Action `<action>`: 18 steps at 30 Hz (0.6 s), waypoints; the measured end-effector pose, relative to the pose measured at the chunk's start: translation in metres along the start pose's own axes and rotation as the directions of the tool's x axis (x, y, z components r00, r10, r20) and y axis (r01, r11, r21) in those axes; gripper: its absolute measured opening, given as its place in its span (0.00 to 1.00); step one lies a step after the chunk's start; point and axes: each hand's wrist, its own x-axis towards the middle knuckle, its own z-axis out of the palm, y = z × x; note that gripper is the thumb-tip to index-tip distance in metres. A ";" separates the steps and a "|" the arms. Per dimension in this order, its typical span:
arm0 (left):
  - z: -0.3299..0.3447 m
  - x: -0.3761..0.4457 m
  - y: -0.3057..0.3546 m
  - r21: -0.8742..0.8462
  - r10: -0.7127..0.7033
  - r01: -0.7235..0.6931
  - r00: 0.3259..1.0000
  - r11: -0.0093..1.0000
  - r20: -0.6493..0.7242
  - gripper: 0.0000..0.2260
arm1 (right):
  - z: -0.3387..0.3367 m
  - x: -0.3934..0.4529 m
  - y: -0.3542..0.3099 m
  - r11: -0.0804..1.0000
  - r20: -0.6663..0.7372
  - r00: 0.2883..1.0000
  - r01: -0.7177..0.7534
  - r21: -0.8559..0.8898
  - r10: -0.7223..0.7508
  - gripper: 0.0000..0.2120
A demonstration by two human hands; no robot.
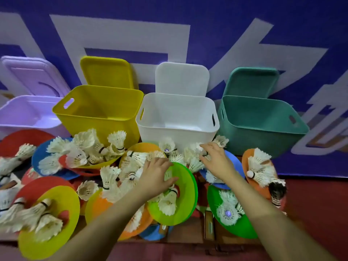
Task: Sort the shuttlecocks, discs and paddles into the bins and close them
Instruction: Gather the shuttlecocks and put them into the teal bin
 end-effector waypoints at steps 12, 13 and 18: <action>0.036 0.001 -0.021 -0.066 -0.012 -0.009 0.949 0.998 -0.316 0.09 | 0.018 0.007 0.006 1.000 -0.259 0.966 0.005 0.018 0.000 0.07; 0.037 0.001 -0.021 -0.081 -0.040 0.015 0.946 0.997 -0.321 0.09 | 0.017 0.004 0.007 1.000 -0.288 0.958 0.005 0.025 0.002 0.07; 0.037 -0.002 -0.021 -0.199 -0.115 0.052 0.940 0.979 -0.321 0.04 | 0.012 -0.012 0.001 0.998 -0.429 0.903 0.033 0.046 -0.010 0.05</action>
